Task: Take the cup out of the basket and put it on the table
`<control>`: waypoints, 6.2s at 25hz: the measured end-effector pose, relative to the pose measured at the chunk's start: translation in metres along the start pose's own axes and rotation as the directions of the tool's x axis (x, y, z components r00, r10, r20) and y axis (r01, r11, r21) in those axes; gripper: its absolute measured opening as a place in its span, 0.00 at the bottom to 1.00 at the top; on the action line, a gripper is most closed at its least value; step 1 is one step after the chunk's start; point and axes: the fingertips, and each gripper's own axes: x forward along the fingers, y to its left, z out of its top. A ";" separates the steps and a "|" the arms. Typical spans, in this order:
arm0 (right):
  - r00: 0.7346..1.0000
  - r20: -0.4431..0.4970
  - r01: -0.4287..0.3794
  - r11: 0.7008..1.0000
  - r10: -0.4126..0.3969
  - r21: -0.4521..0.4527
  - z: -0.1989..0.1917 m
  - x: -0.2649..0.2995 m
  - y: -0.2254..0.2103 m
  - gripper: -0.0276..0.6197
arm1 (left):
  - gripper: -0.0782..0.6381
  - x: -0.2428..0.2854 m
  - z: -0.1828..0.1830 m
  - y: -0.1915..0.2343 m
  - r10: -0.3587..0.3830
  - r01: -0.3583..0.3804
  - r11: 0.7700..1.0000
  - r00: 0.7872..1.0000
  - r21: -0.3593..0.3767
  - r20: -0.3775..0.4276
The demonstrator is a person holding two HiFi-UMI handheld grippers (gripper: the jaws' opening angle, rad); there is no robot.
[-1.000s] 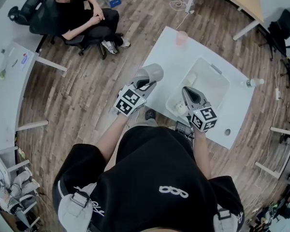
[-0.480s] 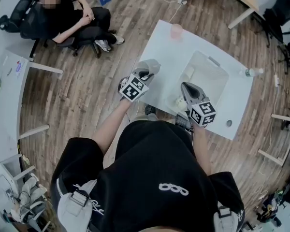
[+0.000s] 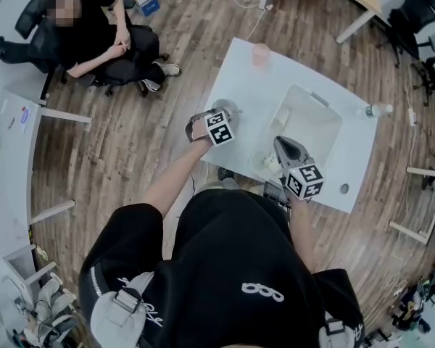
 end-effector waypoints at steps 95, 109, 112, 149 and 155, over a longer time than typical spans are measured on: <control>0.994 0.106 -0.016 0.999 0.011 0.048 -0.016 -0.194 -0.133 0.08 | 0.12 -0.123 0.293 -0.128 0.142 0.146 0.929 0.708 -0.340 0.691; 0.989 0.097 0.098 0.987 -0.110 0.125 -0.036 -0.217 -0.145 0.08 | 0.12 -0.086 0.290 -0.130 0.065 0.111 0.961 0.801 -0.253 0.596; 0.987 0.099 0.109 0.984 -0.123 0.141 -0.040 -0.225 -0.150 0.08 | 0.12 -0.073 0.294 -0.135 0.058 0.110 0.960 0.825 -0.259 0.563; 0.999 -0.035 -0.004 0.986 0.010 0.165 -0.054 -0.197 -0.199 0.08 | 0.27 0.102 0.160 -0.065 0.295 0.028 0.306 0.948 -0.952 0.122; 0.998 -0.066 0.000 0.986 0.011 0.164 -0.057 -0.196 -0.211 0.08 | 0.25 0.120 0.169 -0.055 0.295 0.085 0.296 0.939 -0.951 0.176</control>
